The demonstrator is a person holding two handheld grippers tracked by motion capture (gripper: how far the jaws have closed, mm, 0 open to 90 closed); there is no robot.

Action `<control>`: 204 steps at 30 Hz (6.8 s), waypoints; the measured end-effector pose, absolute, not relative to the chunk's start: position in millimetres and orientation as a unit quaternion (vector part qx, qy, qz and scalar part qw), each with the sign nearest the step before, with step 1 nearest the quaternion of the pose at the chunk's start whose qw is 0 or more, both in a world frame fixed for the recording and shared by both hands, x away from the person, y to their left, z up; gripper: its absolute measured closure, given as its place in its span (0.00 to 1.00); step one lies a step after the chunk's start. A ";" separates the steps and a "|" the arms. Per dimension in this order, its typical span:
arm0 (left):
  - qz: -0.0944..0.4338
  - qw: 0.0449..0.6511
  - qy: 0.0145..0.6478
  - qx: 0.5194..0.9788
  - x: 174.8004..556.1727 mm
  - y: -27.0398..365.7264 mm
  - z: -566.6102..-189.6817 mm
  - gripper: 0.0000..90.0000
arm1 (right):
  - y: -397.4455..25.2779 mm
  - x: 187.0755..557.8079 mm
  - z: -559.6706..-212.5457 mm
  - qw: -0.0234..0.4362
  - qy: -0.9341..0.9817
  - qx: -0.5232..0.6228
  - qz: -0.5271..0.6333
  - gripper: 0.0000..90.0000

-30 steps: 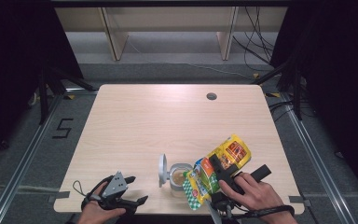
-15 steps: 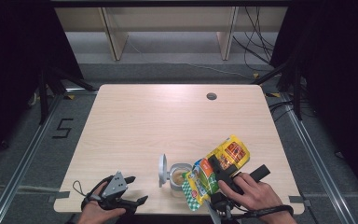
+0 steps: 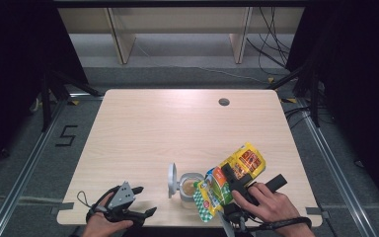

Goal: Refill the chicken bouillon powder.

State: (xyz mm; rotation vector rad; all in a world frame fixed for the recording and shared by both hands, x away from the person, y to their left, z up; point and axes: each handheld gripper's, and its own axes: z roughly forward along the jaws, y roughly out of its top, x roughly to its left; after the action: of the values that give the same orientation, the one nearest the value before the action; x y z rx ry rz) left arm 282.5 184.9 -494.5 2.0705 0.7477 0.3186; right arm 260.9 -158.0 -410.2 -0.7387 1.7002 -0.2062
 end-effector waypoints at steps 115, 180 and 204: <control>0.129 0.447 0.303 0.832 283.0 185.4 -494.6 0.21 | -157.5 265.5 -413.9 0.597 0.733 -0.316 -0.076 0.67; 0.133 0.443 0.300 0.835 282.1 185.3 -494.3 0.21 | -159.2 260.1 -415.1 0.594 0.733 -0.322 -0.085 0.67; 0.135 0.442 0.300 0.834 282.4 185.7 -494.3 0.21 | -160.4 261.3 -417.6 0.592 0.736 -0.317 -0.086 0.67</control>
State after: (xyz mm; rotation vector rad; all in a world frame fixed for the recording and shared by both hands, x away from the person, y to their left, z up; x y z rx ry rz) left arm 282.4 185.7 -494.3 2.0704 0.7451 0.3362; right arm 261.3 -160.4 -417.6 -0.7378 1.7112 -0.2005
